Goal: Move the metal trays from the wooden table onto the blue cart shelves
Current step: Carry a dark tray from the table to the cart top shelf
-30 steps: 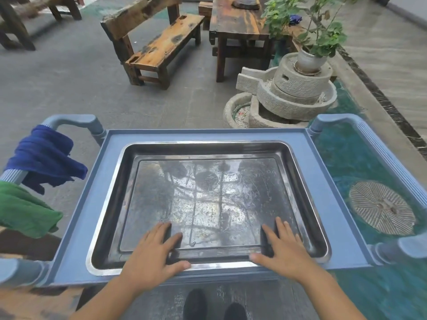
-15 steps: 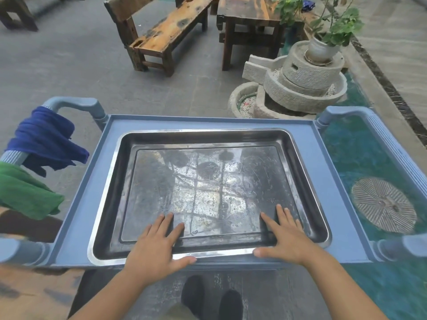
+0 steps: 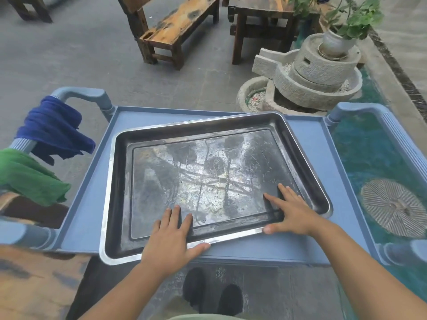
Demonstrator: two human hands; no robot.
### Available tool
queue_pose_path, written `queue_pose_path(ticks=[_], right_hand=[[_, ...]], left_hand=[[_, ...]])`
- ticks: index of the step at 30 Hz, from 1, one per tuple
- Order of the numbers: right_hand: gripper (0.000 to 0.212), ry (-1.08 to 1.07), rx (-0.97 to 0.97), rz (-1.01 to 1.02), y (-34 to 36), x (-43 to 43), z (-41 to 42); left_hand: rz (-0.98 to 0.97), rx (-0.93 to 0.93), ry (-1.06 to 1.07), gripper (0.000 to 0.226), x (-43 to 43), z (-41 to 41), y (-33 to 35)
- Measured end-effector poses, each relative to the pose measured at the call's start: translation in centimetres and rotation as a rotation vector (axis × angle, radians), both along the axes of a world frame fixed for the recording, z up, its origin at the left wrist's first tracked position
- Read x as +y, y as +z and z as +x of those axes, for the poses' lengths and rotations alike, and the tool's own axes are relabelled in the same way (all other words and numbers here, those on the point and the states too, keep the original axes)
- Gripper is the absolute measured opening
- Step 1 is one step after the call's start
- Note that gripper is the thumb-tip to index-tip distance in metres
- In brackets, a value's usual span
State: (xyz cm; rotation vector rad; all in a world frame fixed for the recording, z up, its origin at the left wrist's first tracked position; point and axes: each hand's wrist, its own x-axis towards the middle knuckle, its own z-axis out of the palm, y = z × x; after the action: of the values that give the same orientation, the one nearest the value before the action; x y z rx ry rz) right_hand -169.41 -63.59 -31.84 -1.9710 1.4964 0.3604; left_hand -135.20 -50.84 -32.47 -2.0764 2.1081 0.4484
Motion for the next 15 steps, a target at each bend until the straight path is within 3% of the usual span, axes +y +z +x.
queue_pose_path(ticks=[15], right_hand=[[0.128, 0.058, -0.006, 0.046, -0.1, -3.3, -0.8]], left_hand=[[0.005, 0.014, 0.062, 0.105, -0.3, -2.0, 0.0]])
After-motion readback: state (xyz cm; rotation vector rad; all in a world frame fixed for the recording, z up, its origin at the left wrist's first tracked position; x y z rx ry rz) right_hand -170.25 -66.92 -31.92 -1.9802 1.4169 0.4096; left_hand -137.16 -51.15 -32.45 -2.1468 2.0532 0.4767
